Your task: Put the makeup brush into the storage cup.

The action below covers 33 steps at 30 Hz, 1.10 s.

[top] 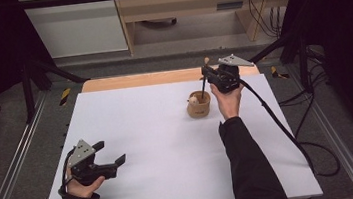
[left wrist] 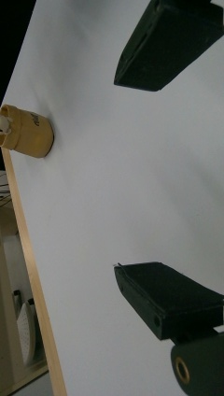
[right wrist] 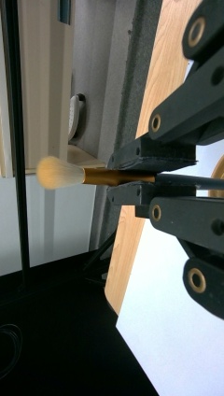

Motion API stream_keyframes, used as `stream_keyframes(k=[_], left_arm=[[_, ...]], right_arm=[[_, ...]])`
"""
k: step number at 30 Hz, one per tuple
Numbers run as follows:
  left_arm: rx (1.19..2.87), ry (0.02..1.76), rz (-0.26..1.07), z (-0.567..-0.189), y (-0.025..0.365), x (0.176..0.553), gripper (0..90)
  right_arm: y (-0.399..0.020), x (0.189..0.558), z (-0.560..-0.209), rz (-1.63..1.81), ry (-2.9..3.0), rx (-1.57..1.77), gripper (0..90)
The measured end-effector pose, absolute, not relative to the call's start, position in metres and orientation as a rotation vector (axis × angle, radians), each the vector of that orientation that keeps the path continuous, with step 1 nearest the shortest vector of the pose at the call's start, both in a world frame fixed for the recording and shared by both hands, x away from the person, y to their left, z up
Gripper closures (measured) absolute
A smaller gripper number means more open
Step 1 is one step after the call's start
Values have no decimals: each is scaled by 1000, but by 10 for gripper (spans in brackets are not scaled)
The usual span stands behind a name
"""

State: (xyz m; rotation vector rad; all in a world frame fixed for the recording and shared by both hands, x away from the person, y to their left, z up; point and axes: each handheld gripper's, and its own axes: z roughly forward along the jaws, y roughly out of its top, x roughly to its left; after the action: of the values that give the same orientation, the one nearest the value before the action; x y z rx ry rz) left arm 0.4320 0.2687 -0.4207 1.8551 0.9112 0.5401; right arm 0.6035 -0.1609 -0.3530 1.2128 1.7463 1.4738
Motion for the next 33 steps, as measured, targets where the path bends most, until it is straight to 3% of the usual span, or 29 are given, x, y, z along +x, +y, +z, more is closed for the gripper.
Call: stream_keyframes(k=[33], left_arm=[[1858, 908, 543, -420, 268, 432, 82]], right_arm=[[-149, 616, -384, 1367, 1823, 1268, 833]])
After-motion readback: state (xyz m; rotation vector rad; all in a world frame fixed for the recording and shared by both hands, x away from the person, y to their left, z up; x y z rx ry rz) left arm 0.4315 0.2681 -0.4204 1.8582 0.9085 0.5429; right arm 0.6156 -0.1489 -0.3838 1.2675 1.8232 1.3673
